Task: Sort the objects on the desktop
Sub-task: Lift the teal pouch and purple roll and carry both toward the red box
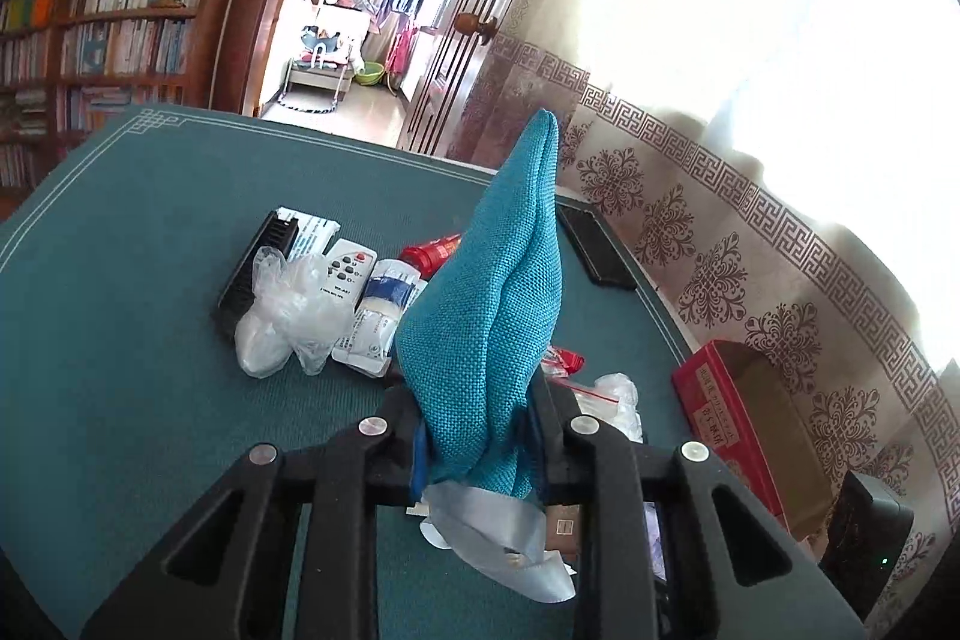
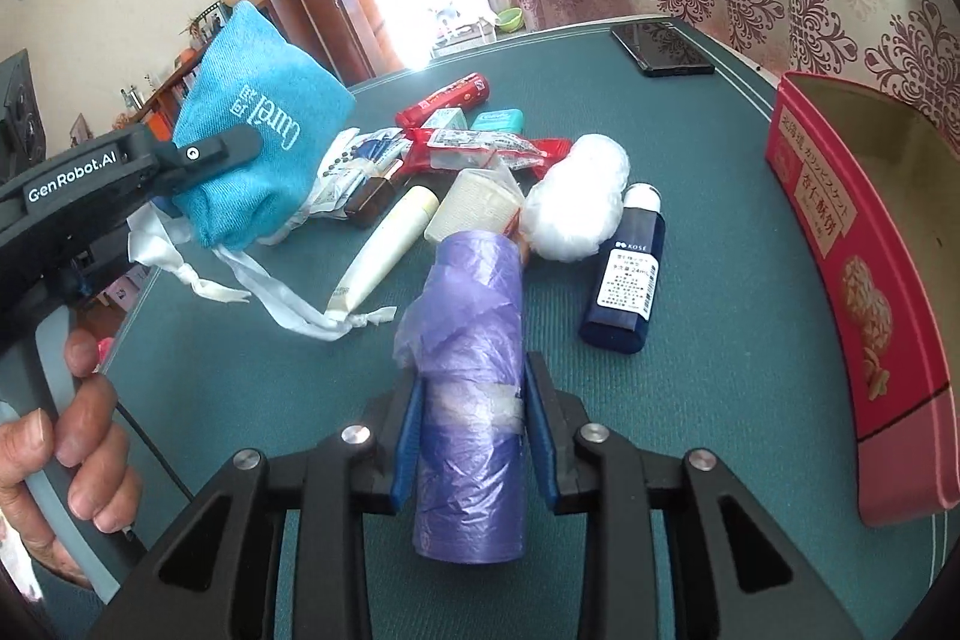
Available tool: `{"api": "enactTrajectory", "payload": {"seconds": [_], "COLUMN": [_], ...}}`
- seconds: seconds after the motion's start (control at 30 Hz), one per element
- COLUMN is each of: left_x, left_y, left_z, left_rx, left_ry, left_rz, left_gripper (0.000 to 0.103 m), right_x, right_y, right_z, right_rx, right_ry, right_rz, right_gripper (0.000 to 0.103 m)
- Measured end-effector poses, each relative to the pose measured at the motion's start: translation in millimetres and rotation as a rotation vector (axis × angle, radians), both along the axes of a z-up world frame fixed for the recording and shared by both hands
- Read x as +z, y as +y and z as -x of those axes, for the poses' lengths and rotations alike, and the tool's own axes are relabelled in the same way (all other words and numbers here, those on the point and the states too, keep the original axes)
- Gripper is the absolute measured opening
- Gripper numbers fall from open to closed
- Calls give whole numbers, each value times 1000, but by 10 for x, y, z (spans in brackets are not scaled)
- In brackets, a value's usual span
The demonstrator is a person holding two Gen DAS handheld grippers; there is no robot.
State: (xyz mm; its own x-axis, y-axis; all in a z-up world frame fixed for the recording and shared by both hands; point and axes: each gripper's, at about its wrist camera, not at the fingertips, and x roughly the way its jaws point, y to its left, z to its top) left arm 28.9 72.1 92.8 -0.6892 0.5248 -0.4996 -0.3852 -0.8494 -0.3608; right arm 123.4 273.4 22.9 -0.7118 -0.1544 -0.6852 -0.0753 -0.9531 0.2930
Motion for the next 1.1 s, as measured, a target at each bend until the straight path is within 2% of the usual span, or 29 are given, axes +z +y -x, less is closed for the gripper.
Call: {"api": "enactTrajectory", "payload": {"seconds": [0.1, 0.33, 0.5, 0.67, 0.9, 1.1], "left_x": [53, -25, 17, 120, 317, 553], "left_y": [-10, 55, 139, 346, 814, 1395], "left_z": [-11, -9, -111, -263, -554, -743], "left_rx": [-9, -13, -20, -77, -201, -279], "left_ry": [22, -20, 3, 25, 42, 74], "left_rz": [-23, -14, 9, 34, 70, 70], "left_gripper": [26, 26, 26, 26, 26, 27], "right_x": [30, 294, 540, 676, 658, 476], "right_y": [4, 208, 516, 979, 1555, 1880], "right_z": [-68, -293, -565, -863, -1002, -899], "right_rx": [-17, -113, -247, -408, -552, -599], "right_ry": [7, 87, 169, 206, 211, 170], "right_rz": [1, -52, -134, -154, -197, -136], "right_gripper": [34, 34, 34, 34, 34, 35]}}
